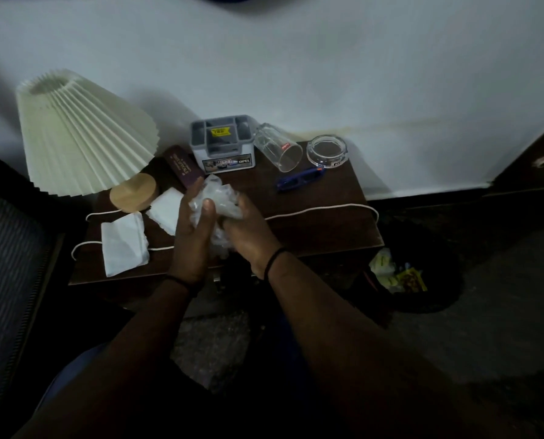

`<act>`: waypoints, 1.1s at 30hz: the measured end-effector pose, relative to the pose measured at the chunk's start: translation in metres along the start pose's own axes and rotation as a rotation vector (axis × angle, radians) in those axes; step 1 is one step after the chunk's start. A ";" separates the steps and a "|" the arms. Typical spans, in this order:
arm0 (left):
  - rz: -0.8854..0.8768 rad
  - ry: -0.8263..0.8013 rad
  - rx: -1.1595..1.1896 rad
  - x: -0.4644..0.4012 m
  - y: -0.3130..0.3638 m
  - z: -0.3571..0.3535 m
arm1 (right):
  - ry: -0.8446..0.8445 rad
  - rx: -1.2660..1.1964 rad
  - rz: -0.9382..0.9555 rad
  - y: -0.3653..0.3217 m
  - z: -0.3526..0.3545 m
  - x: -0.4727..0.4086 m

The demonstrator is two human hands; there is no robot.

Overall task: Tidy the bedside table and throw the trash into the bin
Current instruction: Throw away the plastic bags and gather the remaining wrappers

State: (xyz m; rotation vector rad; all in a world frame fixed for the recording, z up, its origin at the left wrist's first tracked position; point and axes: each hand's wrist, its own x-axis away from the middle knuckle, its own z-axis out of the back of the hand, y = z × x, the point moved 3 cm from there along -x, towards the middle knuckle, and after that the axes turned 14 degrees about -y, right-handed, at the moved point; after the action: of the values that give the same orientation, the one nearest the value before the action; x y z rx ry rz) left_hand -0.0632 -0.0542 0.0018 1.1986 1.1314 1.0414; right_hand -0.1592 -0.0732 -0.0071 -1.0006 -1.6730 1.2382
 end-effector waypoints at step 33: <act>0.313 -0.122 0.552 -0.018 -0.010 0.005 | 0.181 0.822 0.154 -0.020 0.006 0.015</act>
State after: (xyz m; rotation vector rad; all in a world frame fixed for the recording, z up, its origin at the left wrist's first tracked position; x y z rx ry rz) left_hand -0.0608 -0.0734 -0.0061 1.8988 1.1974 0.8907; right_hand -0.1723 -0.0651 0.0131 -0.6919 -0.8120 1.6726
